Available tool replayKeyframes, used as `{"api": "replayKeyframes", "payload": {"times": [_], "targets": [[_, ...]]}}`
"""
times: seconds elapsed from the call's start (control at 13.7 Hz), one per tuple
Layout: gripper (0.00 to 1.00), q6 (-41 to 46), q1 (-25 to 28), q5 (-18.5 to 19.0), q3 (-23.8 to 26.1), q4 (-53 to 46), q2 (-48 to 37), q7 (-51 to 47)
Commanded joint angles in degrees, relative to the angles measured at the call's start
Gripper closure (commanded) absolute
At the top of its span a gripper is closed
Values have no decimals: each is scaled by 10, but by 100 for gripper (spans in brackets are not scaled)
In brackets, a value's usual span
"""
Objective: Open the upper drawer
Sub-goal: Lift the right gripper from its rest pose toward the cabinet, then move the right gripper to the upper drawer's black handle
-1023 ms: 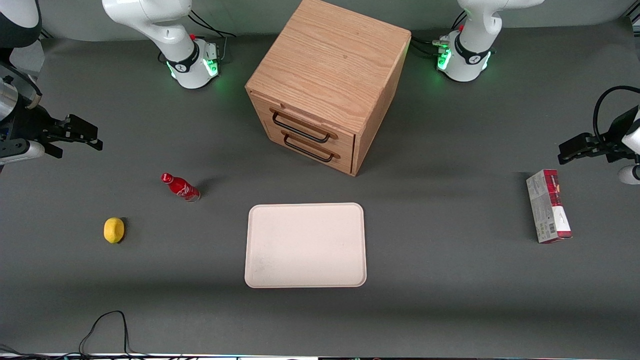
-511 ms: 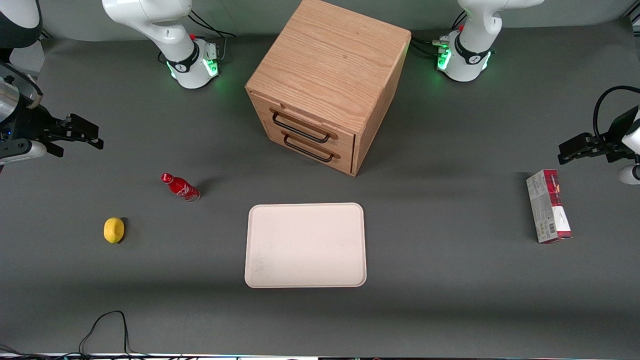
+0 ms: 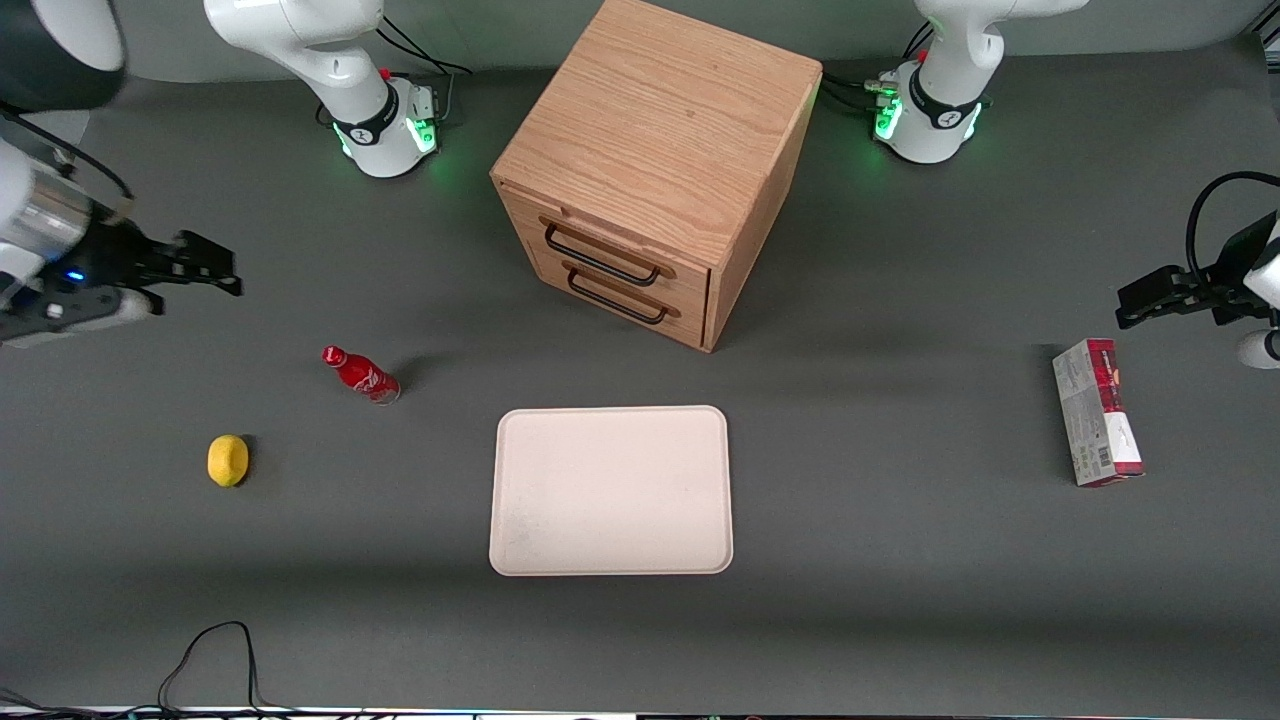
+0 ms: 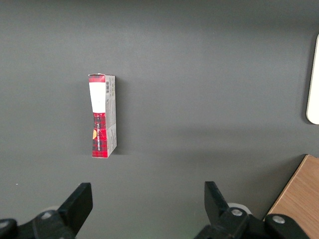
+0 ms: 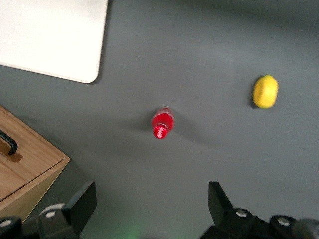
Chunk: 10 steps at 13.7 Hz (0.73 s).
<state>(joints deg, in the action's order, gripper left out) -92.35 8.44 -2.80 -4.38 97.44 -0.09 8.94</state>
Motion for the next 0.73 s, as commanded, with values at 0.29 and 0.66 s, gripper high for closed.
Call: {"api": "replayKeyframes", "payload": {"times": [0.29,0.66], "targets": [[0,11,112,-14,1,-130,105,-9],[0,5,151,-21,15,-142,125,-5]]}}
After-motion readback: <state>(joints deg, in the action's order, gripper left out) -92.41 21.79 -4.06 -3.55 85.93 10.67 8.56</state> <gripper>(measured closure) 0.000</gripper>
